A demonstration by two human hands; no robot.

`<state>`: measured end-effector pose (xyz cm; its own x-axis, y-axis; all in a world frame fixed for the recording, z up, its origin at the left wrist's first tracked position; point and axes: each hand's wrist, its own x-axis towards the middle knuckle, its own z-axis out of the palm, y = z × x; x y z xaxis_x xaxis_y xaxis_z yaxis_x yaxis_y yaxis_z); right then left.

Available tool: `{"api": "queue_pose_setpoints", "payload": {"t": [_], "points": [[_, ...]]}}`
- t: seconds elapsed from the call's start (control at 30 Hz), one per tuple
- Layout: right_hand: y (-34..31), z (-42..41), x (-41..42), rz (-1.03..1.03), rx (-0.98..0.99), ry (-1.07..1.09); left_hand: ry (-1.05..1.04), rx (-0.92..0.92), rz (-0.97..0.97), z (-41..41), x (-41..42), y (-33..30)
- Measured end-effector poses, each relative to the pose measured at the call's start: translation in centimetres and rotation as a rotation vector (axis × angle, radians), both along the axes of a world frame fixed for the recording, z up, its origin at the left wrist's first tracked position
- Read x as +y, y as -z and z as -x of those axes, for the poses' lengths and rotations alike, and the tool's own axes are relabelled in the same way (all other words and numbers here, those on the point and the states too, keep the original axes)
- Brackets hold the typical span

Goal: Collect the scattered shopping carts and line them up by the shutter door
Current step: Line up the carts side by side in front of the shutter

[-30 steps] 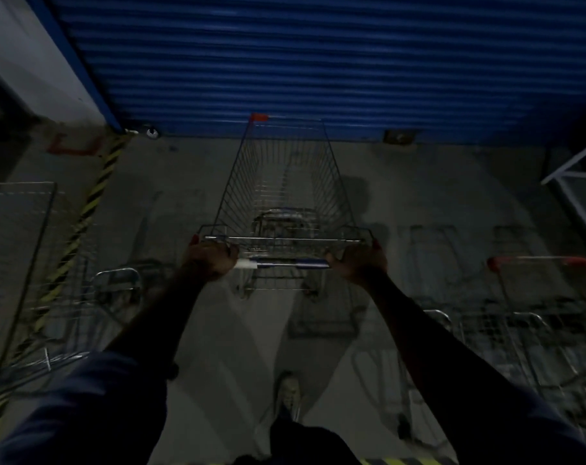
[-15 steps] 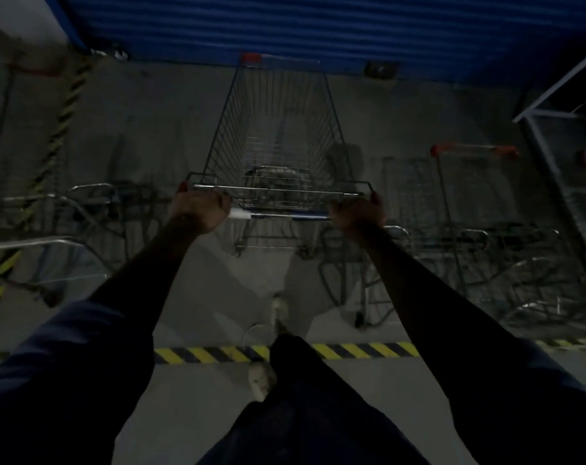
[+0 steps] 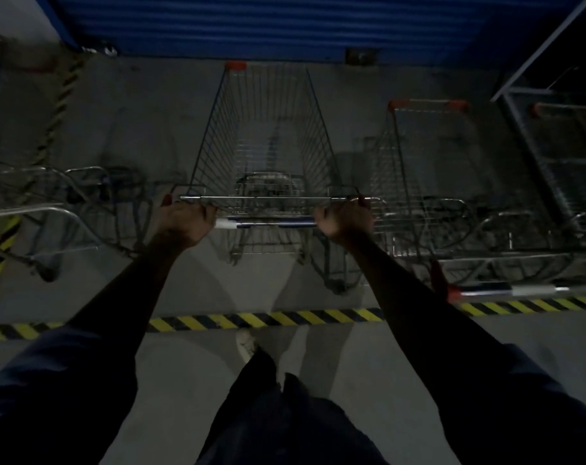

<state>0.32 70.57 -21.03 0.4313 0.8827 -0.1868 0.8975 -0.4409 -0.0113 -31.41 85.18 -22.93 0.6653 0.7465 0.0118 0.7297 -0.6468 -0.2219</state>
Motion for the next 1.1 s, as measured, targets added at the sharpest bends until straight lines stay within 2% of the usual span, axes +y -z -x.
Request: {"api": "queue_pose_setpoints", "payload": {"t": [0.1,0.13,0.17,0.27,0.33,0.37,0.43,0.5,0.7,0.83,1.0,1.1], "points": [[0.1,0.3,-3.7,0.036,-0.034,-0.006,-0.029,0.062,-0.048,1.5,-3.6,2.2],[0.3,0.2,-4.8,0.035,-0.041,-0.018,-0.033,0.087,-0.007,1.4,-5.6,1.7],[0.5,0.1,-6.3,0.044,-0.065,-0.033,-0.028,0.063,-0.013,1.1,-7.5,0.9],[1.0,0.1,-10.1,0.003,-0.072,-0.065,-0.157,-0.062,0.146,0.0,-12.5,-2.4],[1.5,0.2,-11.8,-0.008,-0.021,-0.069,-0.135,-0.017,0.128,0.6,-14.7,-2.2],[2.0,0.2,-12.4,-0.005,-0.041,-0.079,-0.094,0.068,0.054,1.0,-15.6,-2.0],[2.9,0.3,-13.7,0.017,-0.076,-0.079,-0.057,0.19,-0.056,2.2,-16.5,-0.9],[3.4,0.6,-14.7,0.041,-0.066,-0.084,0.009,0.183,-0.099,2.9,-17.3,-0.6],[4.0,1.9,-17.0,-0.128,-0.142,-0.046,0.08,0.206,-0.157,3.6,-18.1,0.2],[4.2,2.2,-17.6,-0.212,-0.132,-0.046,0.082,0.268,-0.109,3.7,-18.1,-0.4],[3.7,2.2,-17.6,-0.159,-0.142,-0.062,0.096,0.112,-0.074,4.0,-17.8,0.5],[3.4,2.4,-17.3,-0.07,-0.139,-0.04,0.12,0.1,-0.098,3.9,-17.8,1.0]]}}
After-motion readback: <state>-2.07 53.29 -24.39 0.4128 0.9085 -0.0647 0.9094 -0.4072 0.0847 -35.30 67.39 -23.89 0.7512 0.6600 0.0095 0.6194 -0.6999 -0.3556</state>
